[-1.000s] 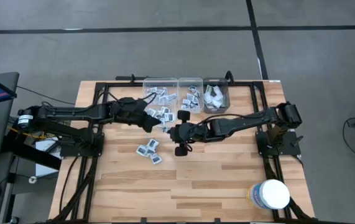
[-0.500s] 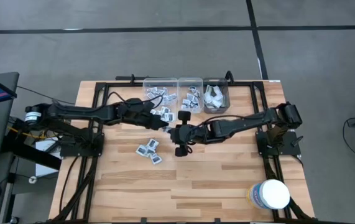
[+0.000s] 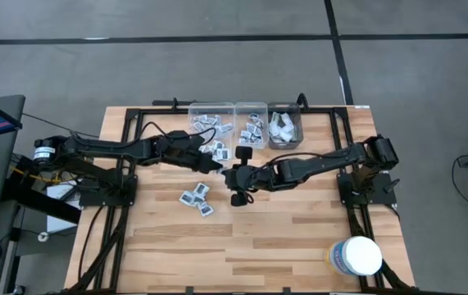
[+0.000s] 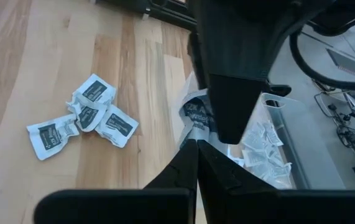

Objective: Pick & Place First Aid Supplies
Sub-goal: Put the towelette pack into the bottom transparent bin

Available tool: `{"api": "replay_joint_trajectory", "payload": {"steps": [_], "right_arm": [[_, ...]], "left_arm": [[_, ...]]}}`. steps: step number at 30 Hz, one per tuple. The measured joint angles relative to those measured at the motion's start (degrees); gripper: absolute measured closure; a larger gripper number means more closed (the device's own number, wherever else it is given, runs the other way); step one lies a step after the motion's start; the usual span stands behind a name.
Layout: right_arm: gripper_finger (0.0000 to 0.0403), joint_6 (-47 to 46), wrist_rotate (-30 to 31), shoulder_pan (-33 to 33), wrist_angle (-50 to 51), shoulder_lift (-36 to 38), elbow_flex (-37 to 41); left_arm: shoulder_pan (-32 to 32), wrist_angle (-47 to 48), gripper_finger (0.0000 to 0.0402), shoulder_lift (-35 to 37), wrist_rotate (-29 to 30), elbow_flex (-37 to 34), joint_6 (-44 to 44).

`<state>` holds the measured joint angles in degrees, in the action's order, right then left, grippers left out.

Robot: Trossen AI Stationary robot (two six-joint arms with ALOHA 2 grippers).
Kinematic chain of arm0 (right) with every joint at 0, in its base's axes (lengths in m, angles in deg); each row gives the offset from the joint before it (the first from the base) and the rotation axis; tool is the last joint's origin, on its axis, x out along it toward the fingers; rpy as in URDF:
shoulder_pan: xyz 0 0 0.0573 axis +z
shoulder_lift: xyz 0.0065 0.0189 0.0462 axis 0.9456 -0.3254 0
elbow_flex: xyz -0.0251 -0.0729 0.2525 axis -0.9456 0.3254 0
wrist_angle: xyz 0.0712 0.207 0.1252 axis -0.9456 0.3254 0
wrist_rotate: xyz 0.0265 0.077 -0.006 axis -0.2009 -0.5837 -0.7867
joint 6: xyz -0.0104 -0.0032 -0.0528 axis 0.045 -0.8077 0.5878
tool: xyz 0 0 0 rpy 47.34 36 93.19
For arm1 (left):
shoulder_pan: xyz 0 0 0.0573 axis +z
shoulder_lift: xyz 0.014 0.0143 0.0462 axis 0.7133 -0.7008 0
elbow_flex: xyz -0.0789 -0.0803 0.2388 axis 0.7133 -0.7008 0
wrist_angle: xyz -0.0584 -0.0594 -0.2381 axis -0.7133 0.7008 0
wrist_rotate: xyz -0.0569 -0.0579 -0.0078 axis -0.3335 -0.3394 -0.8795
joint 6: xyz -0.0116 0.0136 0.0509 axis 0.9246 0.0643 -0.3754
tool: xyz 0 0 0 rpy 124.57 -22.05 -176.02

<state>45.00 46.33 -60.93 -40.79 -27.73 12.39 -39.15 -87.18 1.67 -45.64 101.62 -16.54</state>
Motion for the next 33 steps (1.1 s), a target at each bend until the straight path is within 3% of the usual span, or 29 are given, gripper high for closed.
{"api": "replay_joint_trajectory", "payload": {"steps": [12, 20, 23, 29, 33], "right_arm": [[0.0403, 0.00, 1.54, 0.00, -0.05, -0.02, 0.00], [0.0403, -1.07, 1.51, -0.08, -0.17, -0.02, 0.00], [0.0400, -2.38, 1.47, -0.08, -0.10, -0.02, 0.00], [0.0355, -2.63, 1.40, -0.08, 0.06, -0.02, 0.00], [0.0317, -4.76, 1.36, -0.08, 1.57, -0.02, 0.00]], "left_arm": [[-1.21, -0.97, 0.0299, 0.00, 0.32, 0.00, -7.60], [-1.13, -1.25, 0.0384, 0.00, 4.94, 0.00, -11.19], [-0.71, -1.25, 0.0394, 0.00, 5.16, 0.00, -12.02], [0.65, -1.25, 0.0392, 0.00, 6.83, 0.00, -13.95], [1.95, -1.21, 0.0394, 0.00, 10.19, 0.00, -22.03]]}}
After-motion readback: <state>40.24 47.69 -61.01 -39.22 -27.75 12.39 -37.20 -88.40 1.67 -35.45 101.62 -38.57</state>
